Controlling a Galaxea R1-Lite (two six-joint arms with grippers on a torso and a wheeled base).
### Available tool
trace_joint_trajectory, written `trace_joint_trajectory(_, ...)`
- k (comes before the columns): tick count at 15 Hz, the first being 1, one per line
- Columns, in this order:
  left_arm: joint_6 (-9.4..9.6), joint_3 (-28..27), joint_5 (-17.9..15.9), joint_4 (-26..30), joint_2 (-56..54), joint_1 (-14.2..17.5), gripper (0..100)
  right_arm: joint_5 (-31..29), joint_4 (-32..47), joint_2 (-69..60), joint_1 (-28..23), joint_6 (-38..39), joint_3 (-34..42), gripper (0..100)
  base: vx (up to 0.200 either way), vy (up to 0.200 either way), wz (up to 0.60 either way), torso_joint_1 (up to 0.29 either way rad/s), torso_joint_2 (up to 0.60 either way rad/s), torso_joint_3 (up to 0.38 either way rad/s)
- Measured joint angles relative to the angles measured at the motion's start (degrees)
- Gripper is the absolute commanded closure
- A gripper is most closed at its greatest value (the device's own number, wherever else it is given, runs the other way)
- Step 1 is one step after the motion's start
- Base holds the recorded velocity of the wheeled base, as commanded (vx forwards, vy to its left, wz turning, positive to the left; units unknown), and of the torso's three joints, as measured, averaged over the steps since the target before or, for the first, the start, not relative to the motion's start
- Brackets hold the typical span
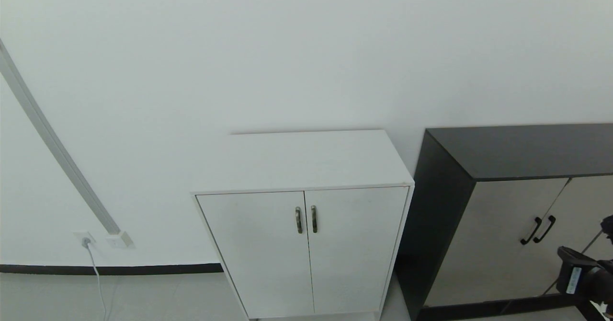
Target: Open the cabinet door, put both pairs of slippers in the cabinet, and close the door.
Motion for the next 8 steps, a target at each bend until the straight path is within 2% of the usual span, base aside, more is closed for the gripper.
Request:
trace_joint_trajectory(4, -0.02, 0.0, 0.0, 0.0, 0.0, 0.0, 100, 1.4, 19.2, -17.1, -0.5, 0.0, 0.1, 100, 0.0, 0.0, 0.0, 0.0, 0.0, 0.0)
trace_joint_trajectory(8, -0.02, 0.0, 0.0, 0.0, 0.0, 0.0, 100, 6.9, 39.1, -34.5, -0.5, 0.0, 0.1, 100, 0.0, 0.0, 0.0, 0.0, 0.0, 0.0)
